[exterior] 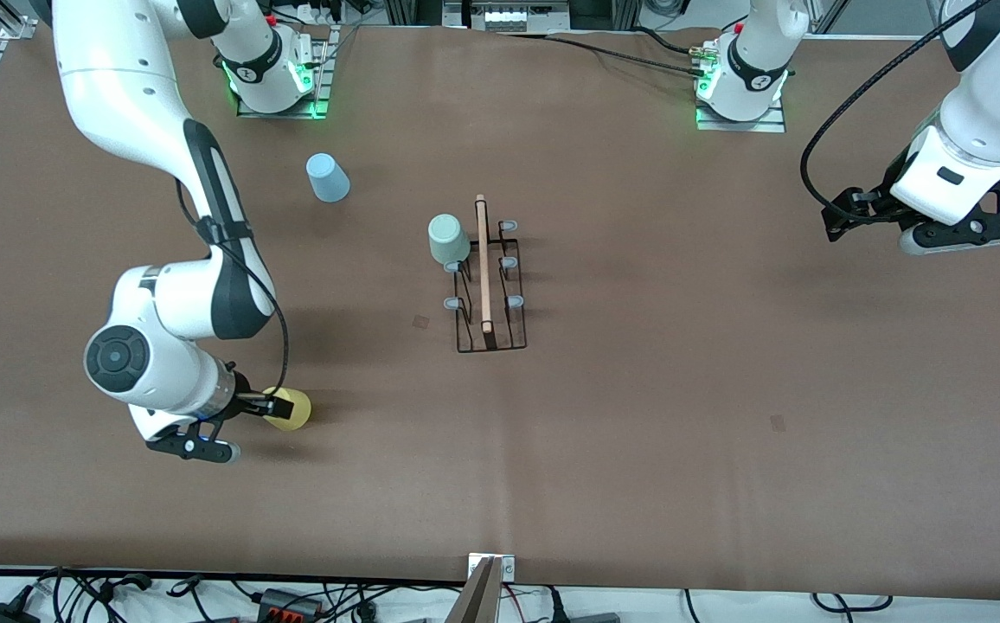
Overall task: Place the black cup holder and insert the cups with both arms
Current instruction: 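Release the blue cup and move the right gripper to the yellow cup, then grasp the yellow cup with the right gripper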
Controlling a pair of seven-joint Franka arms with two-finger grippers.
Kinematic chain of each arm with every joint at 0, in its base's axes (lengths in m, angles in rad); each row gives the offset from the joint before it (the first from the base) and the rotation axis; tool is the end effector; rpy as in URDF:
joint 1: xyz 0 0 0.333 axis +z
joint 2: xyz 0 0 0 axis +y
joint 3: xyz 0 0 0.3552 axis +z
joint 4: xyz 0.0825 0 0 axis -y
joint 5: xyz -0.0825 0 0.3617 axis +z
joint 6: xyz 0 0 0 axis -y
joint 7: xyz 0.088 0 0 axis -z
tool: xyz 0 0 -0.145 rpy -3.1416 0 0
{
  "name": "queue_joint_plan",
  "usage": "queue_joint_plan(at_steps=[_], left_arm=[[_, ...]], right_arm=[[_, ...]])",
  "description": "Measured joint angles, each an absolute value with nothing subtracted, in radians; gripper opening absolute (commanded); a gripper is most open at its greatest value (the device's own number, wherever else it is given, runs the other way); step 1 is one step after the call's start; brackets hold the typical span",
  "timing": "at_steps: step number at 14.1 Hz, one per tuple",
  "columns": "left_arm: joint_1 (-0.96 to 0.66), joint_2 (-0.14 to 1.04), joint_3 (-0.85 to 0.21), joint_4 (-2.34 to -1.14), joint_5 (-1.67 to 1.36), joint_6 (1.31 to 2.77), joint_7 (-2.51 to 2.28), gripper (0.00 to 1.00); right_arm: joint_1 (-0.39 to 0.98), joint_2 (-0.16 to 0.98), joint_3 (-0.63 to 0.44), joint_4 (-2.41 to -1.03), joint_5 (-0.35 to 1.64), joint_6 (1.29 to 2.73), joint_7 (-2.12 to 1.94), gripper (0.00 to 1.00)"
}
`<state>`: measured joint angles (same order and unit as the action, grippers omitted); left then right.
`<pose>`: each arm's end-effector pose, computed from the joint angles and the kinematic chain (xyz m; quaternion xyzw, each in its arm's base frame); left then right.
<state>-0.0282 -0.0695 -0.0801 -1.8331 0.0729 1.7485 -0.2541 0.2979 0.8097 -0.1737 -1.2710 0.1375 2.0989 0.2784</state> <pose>0.5122 -0.0475 0.5587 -0.9970 -0.0662 0.0006 0.0393 0.7488 0.1383 0.2758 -0.9964 0.0833 -0.0152 0.0006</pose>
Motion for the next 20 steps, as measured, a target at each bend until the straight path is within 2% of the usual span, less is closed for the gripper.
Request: queue_joint_plan(at_steps=[9,16,17,19,20], left_arm=[[-0.027,-0.070,-0.079,-1.833,0.073,1.748,-0.254,1.00],[-0.026,-0.070,-0.079,-1.833,0.073,1.748,-0.254,1.00],[-0.026,-0.070,-0.078,-1.832,0.073,1.748,-0.254,1.00],[-0.026,-0.070,-0.078,-1.826,0.073,1.748,-0.254,1.00],[-0.026,-0.070,-0.078,-1.823,0.073,1.748,-0.254,1.00]], right_arm=[[0.288,0.850,-0.169,-1.267,0.138,2.110,0.233,1.00],[0.263,0.875,-0.118,-1.267,0.139,2.110,0.203,1.00],[0.258,0.875,-0.115,-1.267,0.139,2.109,0.188,0.97],[0.253,0.875,-0.113,-1.267,0.139,2.109,0.163,0.76],[0.252,0.875,-0.113,-1.267,0.139,2.109,0.150,0.60]])
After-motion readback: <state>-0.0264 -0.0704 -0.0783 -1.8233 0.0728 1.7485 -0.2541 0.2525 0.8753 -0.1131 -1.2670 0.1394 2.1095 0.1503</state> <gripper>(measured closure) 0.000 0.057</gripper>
